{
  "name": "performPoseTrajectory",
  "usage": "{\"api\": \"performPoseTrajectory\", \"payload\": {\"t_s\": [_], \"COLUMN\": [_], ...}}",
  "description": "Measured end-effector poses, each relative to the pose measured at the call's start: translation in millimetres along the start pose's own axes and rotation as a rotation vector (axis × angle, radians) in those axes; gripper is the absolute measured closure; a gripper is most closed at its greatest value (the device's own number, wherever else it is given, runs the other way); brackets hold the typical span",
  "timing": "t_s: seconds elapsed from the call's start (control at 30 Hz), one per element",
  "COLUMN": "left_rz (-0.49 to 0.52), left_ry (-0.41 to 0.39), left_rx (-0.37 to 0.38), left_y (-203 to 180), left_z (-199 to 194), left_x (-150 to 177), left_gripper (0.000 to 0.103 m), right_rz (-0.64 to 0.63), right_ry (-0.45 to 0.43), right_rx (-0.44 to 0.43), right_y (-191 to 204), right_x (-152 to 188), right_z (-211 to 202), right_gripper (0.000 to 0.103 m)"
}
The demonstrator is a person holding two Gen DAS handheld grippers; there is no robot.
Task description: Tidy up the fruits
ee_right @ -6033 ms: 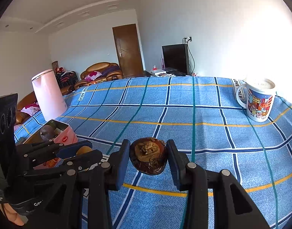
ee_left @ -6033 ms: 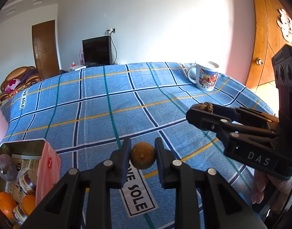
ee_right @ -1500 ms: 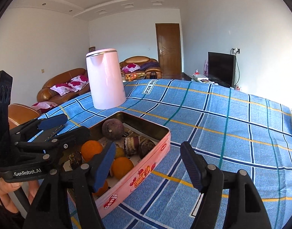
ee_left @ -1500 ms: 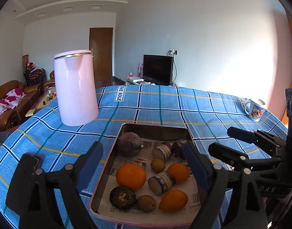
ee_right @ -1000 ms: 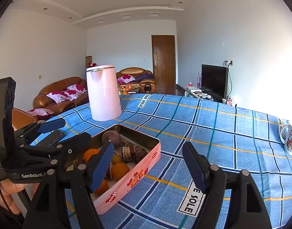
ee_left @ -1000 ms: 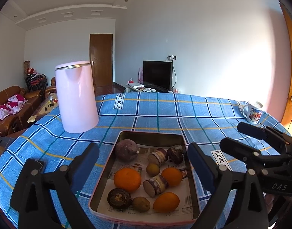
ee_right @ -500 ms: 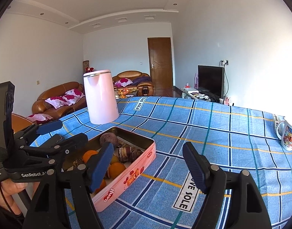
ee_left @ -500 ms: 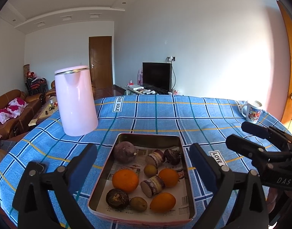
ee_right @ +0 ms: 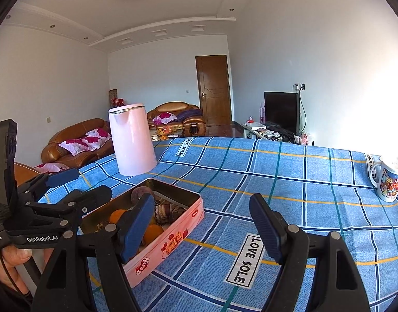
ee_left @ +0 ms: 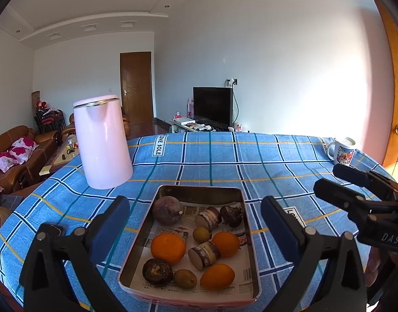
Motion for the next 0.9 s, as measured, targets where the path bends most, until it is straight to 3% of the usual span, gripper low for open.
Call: {"api": "performPoseTrajectory", "payload": {"t_s": [0.9], "left_rz": [0.014], "left_ry": [0.004], "left_rx": [-0.014], "left_y": [-6.1], "left_z": [1.7], "left_x": [1.0], "left_gripper": [0.000], "right_rz": [0.017], "right_ry": [0.000], "right_rx": [0.010], "right_y": [-10.1], "right_x": [3.6], "right_z": [-5.1], "right_gripper": [0.025]}}
Point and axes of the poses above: each gripper's, at about its wrist camera, not at the fingertips, and z roughly the way its jaws point, y to its left, x to its underside, the point moved 2 cm from there along z, roughly the way its jaws point, and after that the axes turned 2 degrees about z, right-handed, at the moved point
